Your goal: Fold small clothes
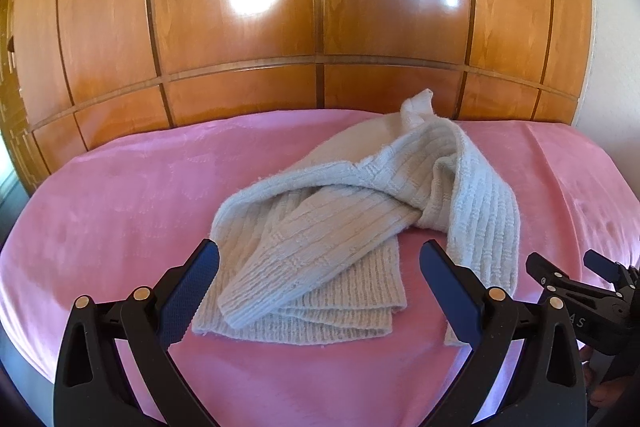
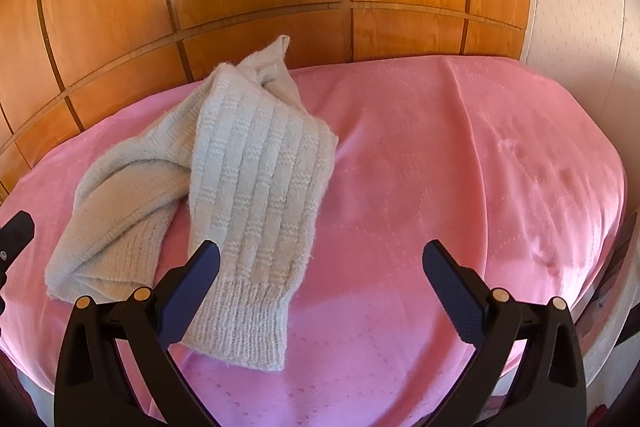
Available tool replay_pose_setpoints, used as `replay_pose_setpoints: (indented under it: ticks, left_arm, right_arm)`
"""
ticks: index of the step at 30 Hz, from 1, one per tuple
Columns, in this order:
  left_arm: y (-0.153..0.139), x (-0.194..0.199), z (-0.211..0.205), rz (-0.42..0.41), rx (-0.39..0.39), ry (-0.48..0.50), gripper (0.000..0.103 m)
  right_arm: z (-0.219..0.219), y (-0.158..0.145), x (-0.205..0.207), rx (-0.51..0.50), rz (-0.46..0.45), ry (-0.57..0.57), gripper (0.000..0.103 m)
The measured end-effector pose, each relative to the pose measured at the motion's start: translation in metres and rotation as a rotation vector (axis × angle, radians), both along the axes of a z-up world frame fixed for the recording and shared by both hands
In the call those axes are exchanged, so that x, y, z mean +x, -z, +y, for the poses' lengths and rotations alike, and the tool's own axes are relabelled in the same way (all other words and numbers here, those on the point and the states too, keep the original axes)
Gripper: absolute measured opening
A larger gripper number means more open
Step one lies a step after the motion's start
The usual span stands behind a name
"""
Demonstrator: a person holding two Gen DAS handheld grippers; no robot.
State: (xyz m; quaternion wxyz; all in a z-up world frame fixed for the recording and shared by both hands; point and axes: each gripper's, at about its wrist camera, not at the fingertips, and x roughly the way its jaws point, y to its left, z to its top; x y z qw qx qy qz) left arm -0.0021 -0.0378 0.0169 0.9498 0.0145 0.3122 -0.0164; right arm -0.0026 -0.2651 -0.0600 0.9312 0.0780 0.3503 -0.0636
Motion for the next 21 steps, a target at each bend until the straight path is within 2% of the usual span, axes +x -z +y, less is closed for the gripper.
replay_pose_setpoints:
  ticks: [5, 8, 9, 12, 13, 16, 18, 19, 20, 21]
  left_arm:
    - [0.006, 0.0, -0.009, 0.015, 0.01, 0.044, 0.099]
    - [0.014, -0.001, -0.025, 0.044, 0.022, 0.13, 0.099]
    - [0.019, -0.001, -0.036, 0.06, 0.03, 0.194, 0.099]
    - [0.026, -0.007, -0.063, 0.055, 0.088, 0.302, 0.088]
    - [0.03, -0.01, -0.077, 0.06, 0.105, 0.371, 0.082]
    - [0.051, -0.014, -0.115, 0.086, 0.179, 0.499, 0.08]
    - [0.074, -0.009, -0.138, 0.133, 0.239, 0.542, 0.08]
    - [0.087, -0.005, -0.144, 0.158, 0.269, 0.544, 0.074]
    - [0.1, 0.0, -0.149, 0.192, 0.297, 0.544, 0.062]
    - [0.115, 0.007, -0.155, 0.229, 0.313, 0.544, 0.062]
  right_arm:
    - [-0.012, 0.001, -0.002, 0.005, 0.0, 0.026, 0.101]
    - [-0.028, 0.005, -0.002, 0.022, 0.015, 0.064, 0.101]
    - [-0.034, 0.006, -0.002, 0.028, 0.022, 0.076, 0.101]
    - [-0.057, 0.011, -0.005, 0.041, 0.037, 0.13, 0.101]
    - [-0.063, 0.012, -0.005, 0.049, 0.041, 0.14, 0.101]
    - [-0.081, 0.016, -0.007, 0.074, 0.052, 0.169, 0.101]
    - [-0.086, 0.017, -0.007, 0.084, 0.055, 0.179, 0.101]
    - [-0.089, 0.018, -0.007, 0.088, 0.058, 0.182, 0.101]
    - [-0.09, 0.019, -0.008, 0.087, 0.059, 0.183, 0.101]
    - [-0.09, 0.02, -0.007, 0.085, 0.062, 0.181, 0.101]
